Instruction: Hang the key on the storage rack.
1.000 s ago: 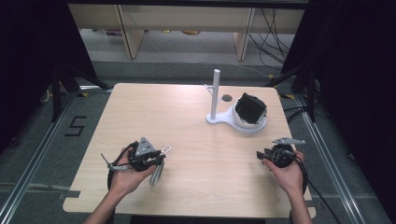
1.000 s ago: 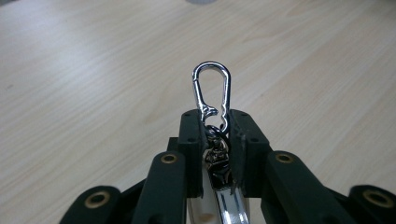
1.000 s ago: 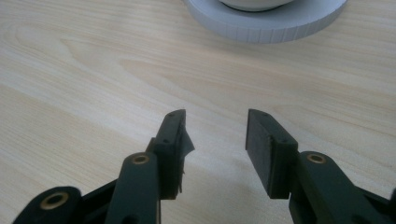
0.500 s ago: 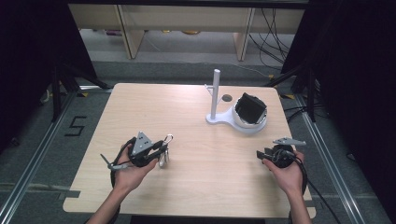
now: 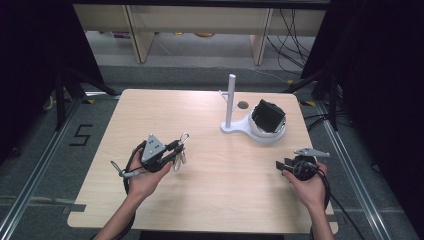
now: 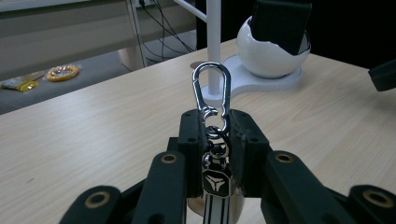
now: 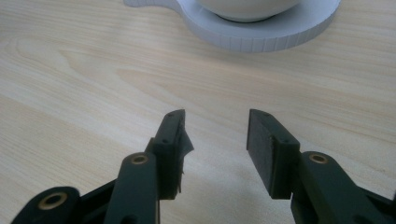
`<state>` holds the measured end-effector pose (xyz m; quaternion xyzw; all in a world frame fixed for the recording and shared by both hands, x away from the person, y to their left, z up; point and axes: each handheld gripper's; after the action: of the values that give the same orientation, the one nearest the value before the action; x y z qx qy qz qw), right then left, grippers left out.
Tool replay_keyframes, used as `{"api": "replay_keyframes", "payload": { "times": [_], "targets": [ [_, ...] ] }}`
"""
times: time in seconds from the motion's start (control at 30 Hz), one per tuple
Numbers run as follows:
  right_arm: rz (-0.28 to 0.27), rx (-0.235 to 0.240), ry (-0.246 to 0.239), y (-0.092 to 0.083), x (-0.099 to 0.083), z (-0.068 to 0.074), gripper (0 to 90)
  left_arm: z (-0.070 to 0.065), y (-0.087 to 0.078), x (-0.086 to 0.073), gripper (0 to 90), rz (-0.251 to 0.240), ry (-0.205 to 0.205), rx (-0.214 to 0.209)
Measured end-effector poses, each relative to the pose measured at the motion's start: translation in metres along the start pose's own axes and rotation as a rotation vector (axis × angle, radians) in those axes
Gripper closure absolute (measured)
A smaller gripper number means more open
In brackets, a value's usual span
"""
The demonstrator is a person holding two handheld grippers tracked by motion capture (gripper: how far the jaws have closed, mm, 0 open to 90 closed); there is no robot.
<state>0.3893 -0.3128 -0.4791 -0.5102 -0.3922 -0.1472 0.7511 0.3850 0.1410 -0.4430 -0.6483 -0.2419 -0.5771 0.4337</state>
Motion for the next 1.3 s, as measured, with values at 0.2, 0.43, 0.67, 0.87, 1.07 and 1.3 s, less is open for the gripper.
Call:
{"api": "replay_keyframes", "payload": {
  "times": [0.2, 0.43, 0.67, 0.87, 1.07, 1.3],
  "targets": [
    [-0.004, 0.000, 0.001, -0.001, 0.000, 0.003, 58.0, 0.002, 0.004, 0.002, 75.7, -0.047, -0.021, -0.012],
    [-0.013, 0.007, -0.020, 0.000, 0.001, 0.004, 57.9, 0.002, 0.010, 0.009, 75.7, -0.092, -0.026, -0.018],
    [-0.008, 0.001, -0.002, -0.001, 0.000, 0.004, 57.9, 0.001, 0.018, 0.018, 75.6, -0.118, -0.028, -0.026],
    [-0.012, -0.012, 0.032, -0.002, 0.000, 0.007, 57.9, 0.001, 0.025, 0.022, 75.6, -0.122, -0.025, -0.045],
    [-0.007, -0.010, 0.028, -0.002, 0.000, 0.006, 57.8, 0.002, 0.033, 0.027, 75.7, -0.128, -0.032, -0.052],
    [-0.010, -0.006, 0.025, -0.001, 0.000, 0.006, 57.7, 0.003, 0.042, 0.035, 75.6, -0.135, -0.031, -0.053]
  ]
}}
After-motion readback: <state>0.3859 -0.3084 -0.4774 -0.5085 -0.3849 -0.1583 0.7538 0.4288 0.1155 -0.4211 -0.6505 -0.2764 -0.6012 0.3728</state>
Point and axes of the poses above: each handheld gripper's, and its own axes: y roughly forward along the jaws, x roughly out of its top, z roughly to its left, and after that the axes turned 6 degrees about x, right-handed
